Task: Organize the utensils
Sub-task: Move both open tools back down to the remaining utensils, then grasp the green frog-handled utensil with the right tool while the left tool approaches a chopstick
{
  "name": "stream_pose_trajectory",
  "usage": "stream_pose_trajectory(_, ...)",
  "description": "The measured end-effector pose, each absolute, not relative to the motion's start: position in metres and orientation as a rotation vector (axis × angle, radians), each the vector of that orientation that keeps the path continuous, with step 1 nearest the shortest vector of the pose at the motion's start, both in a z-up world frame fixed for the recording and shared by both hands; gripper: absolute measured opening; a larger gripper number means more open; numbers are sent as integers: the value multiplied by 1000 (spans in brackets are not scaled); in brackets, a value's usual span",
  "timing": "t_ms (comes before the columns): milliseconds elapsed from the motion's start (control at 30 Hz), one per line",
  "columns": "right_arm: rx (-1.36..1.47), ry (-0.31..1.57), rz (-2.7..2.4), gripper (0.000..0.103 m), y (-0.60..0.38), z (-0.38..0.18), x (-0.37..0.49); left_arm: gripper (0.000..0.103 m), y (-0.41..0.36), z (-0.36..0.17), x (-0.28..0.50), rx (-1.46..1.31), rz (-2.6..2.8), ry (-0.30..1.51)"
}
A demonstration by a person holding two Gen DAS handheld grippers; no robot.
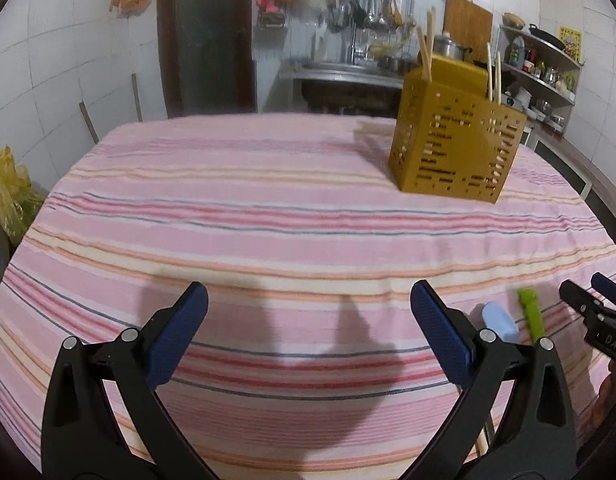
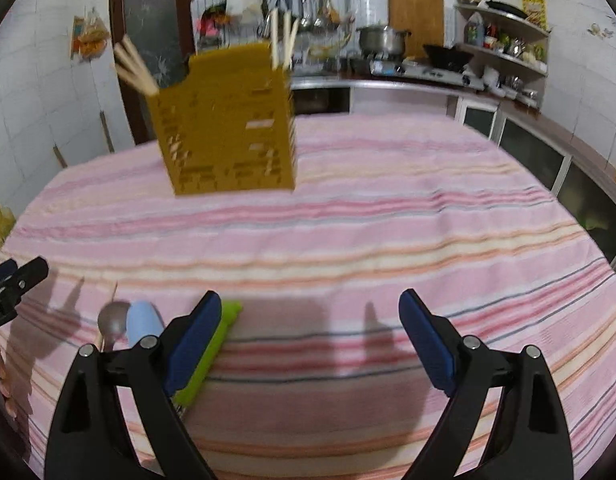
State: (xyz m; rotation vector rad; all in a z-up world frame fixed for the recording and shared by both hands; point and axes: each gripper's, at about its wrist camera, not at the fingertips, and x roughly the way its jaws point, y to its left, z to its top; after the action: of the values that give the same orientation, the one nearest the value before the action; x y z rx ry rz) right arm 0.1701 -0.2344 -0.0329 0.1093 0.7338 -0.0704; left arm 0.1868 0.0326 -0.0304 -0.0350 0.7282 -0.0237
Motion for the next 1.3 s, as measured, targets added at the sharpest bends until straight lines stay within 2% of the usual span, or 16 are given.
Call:
stream_pose_trajectory(67, 93, 765, -68, 88, -224, -35, 173, 98, 32, -34, 189, -42, -15, 743)
stream_pose_trajectory(100, 90, 778, -61, 83, -220, -36, 175, 98, 31, -37, 191, -46, -11, 753)
stream_pose_trajectory(200, 74, 825, -50, 62, -208, -40, 183, 98, 31, -42, 193, -52, 3, 770)
stream_pose_trajectory(233, 79, 830, -42, 62, -205, -40, 183, 98, 32, -42, 195, -53, 4, 774)
stream_pose_trajectory(433, 37, 901, -12, 40, -183, -46, 188, 98, 30, -43, 197, -64, 12, 790)
stream_pose_trajectory(500, 25, 903, -2, 26, -178, -48, 189, 98, 27, -45, 198, -69, 5, 806)
stream_pose_trajectory(633, 50, 896, 43, 22, -189, -45, 188, 98, 17, -46, 195, -63, -19, 830)
stream_pose_trajectory(1000, 80, 887, 2, 22, -248, -41, 188, 98, -22, -63, 186, -42, -64, 948)
stream_pose_trajectory(1200, 93, 885, 2, 22, -263, -41, 188, 97, -29, -66, 184, -4, -46, 942)
stream_pose_trajectory(1300, 105, 886, 7, 22, -266, -44, 189, 93, -33, -66, 185, 7, -39, 950)
